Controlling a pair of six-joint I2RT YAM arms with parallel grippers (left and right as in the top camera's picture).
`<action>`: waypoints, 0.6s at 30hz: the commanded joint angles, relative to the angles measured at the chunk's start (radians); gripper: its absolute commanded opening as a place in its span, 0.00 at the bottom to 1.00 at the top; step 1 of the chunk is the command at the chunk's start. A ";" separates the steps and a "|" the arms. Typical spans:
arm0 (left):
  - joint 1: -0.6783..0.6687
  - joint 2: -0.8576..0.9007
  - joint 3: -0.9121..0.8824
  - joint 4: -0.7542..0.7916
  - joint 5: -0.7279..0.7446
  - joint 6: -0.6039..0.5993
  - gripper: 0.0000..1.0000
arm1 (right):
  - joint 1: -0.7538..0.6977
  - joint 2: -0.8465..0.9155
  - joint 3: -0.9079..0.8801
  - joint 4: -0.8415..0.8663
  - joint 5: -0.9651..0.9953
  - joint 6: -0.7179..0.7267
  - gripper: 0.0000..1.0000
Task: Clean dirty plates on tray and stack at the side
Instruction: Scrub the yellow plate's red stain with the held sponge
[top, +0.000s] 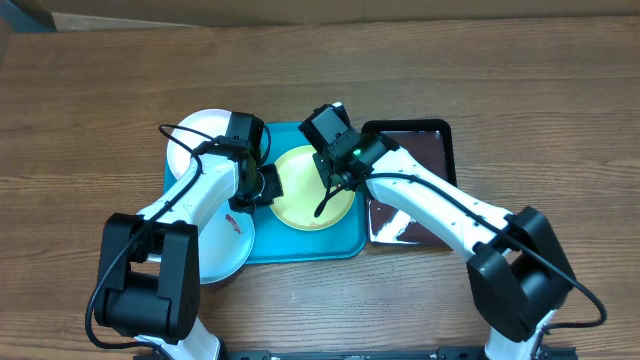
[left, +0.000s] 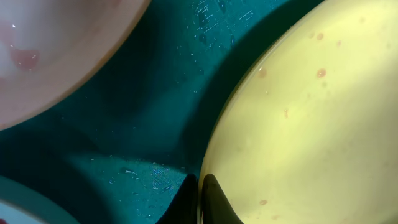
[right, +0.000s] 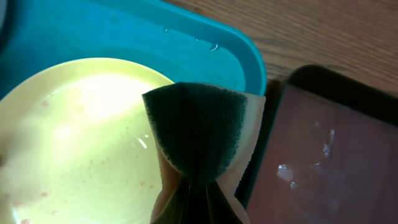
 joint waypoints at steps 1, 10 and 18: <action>-0.006 0.011 -0.009 -0.005 0.000 -0.010 0.04 | 0.004 0.043 0.020 0.016 -0.019 0.008 0.04; -0.006 0.011 -0.009 -0.007 0.000 -0.010 0.04 | 0.004 0.121 0.019 0.025 -0.025 0.031 0.04; -0.008 0.011 -0.009 -0.007 0.000 -0.010 0.04 | 0.004 0.175 0.018 0.025 -0.066 0.095 0.04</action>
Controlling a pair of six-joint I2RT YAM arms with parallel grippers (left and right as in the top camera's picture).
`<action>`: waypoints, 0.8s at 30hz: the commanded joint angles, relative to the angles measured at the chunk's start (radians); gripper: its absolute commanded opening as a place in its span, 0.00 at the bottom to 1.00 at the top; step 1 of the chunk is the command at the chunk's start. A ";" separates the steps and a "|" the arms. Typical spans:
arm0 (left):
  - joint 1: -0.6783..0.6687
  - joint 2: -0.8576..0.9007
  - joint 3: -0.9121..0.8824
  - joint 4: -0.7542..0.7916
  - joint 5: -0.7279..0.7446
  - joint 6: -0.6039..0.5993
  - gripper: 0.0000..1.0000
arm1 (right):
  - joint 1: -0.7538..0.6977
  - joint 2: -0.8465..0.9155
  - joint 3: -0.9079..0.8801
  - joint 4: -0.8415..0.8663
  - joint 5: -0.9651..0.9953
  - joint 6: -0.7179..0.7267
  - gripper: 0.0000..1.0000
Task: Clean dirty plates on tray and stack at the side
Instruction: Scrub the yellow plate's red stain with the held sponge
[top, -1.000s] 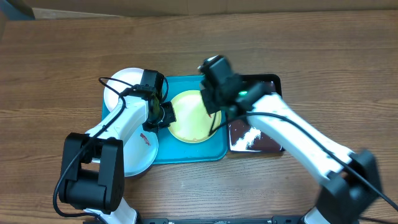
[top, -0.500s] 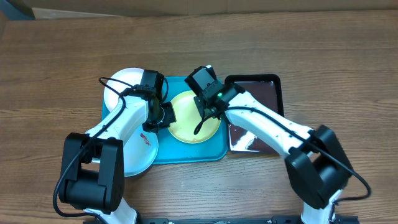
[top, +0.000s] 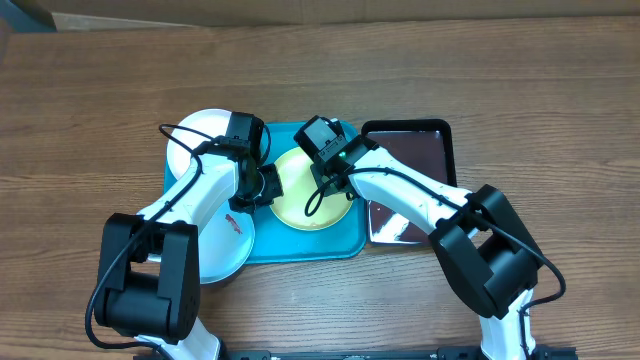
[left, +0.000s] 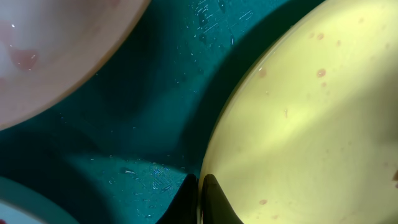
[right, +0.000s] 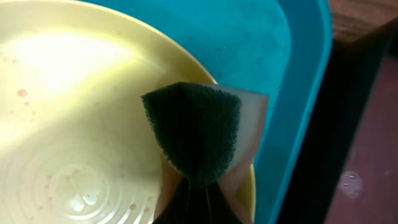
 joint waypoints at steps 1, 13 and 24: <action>-0.008 0.011 -0.009 -0.007 0.000 -0.010 0.04 | 0.004 0.039 0.018 -0.002 -0.049 0.055 0.04; -0.008 0.011 -0.009 -0.007 0.000 -0.010 0.04 | 0.004 0.069 0.007 0.004 -0.376 0.085 0.04; -0.008 0.011 -0.009 -0.009 -0.001 -0.009 0.04 | -0.059 -0.049 0.143 0.018 -0.598 -0.006 0.04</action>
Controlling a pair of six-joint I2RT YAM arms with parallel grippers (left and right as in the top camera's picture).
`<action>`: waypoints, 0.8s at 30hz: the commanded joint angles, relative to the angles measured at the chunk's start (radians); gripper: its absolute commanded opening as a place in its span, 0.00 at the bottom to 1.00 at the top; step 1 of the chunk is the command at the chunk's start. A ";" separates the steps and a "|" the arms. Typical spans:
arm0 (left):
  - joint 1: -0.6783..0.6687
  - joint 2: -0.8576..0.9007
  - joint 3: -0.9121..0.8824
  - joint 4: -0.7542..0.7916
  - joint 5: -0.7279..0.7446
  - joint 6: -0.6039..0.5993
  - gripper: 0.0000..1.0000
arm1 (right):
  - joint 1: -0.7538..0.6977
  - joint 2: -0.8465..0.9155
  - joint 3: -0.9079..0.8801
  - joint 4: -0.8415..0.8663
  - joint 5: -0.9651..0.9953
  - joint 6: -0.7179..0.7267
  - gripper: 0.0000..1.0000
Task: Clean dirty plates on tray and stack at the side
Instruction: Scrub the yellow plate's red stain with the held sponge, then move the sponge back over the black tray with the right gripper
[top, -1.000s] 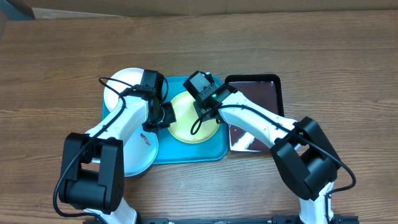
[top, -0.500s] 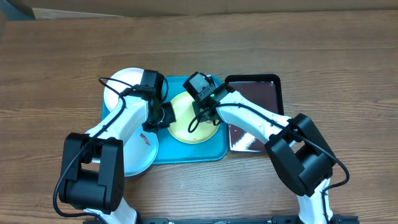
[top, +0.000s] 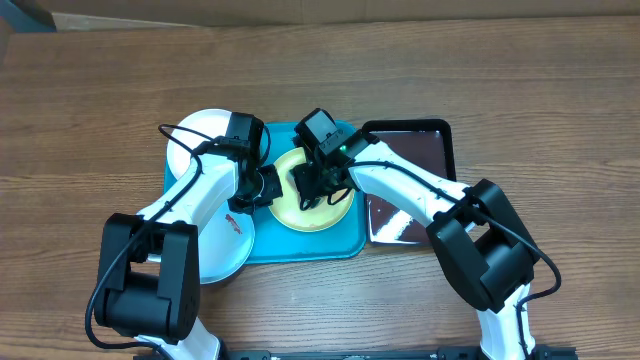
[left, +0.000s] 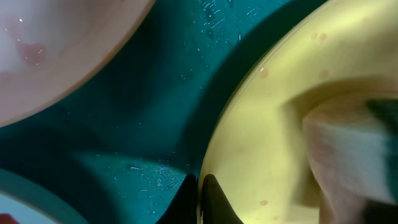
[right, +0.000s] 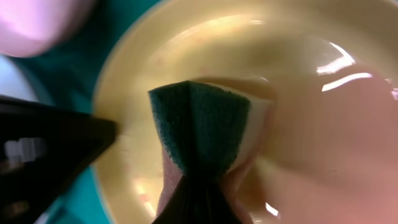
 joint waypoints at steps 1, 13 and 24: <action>-0.008 0.011 -0.009 0.001 0.006 -0.009 0.04 | -0.046 -0.096 0.105 -0.023 -0.094 -0.031 0.04; -0.008 0.011 -0.009 -0.001 -0.008 -0.009 0.26 | -0.317 -0.267 0.101 -0.390 0.214 -0.083 0.04; -0.009 0.011 -0.011 -0.001 -0.012 -0.008 0.28 | -0.396 -0.266 -0.137 -0.261 0.295 -0.082 0.04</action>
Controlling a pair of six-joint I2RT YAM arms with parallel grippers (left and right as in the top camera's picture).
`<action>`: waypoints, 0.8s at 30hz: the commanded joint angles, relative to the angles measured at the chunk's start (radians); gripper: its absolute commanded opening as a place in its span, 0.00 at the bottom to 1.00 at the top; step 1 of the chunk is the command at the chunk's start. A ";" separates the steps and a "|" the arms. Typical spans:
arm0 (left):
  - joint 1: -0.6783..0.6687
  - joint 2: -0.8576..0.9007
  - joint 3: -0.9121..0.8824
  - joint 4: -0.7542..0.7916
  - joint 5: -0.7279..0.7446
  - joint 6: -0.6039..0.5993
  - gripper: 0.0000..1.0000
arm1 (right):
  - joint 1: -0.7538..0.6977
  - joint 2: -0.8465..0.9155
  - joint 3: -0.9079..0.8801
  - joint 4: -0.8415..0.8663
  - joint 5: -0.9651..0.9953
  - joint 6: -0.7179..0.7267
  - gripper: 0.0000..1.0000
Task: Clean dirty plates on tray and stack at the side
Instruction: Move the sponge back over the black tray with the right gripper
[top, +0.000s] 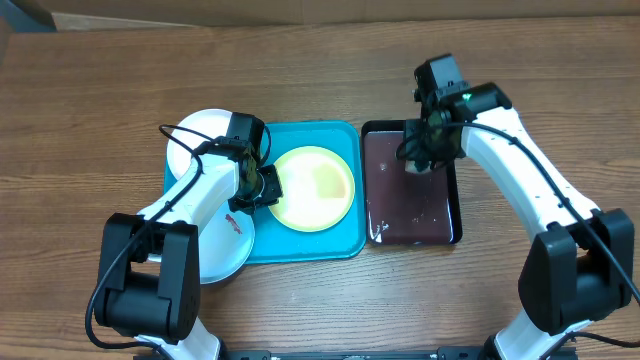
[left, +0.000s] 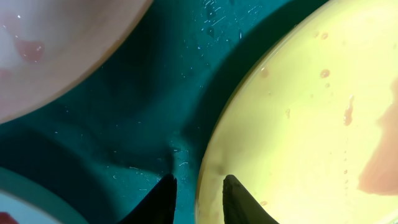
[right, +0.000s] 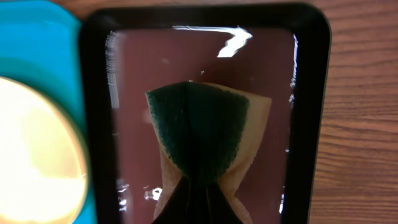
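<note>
A yellow plate (top: 313, 188) lies on the blue tray (top: 300, 245), wet, with pinkish spots and a smear (left: 379, 168). My left gripper (top: 262, 187) stands open at its left rim; in the left wrist view the gripper (left: 199, 199) has one finger on each side of that rim. My right gripper (top: 425, 150) is shut on a green and beige sponge (right: 199, 134), held over the black tray (top: 455, 190) of brownish water.
Two white plates sit left of the blue tray, one at the back (top: 200, 135) and one at the front (top: 225, 250) overlapping the tray's edge. Wooden table (top: 320, 70) lies all around.
My right gripper has moved with the sponge from the yellow plate to above the black tray. My left gripper, which was shut on the plate's rim, is now open.
My left gripper held the yellow plate's left rim while the sponge hung near the plate's right edge. The sponge then stood over that edge, and after that pressed on the plate's middle. Now it is over the black tray and the rim is released.
</note>
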 joint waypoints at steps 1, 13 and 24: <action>-0.008 0.011 -0.011 0.000 -0.013 -0.003 0.28 | -0.002 0.003 -0.085 0.067 0.028 -0.006 0.04; -0.021 0.011 -0.011 -0.003 -0.019 0.001 0.20 | -0.003 0.003 -0.146 0.137 0.028 -0.003 0.04; -0.019 0.002 0.066 -0.082 -0.033 0.032 0.04 | -0.054 0.003 -0.130 0.146 0.005 -0.004 0.04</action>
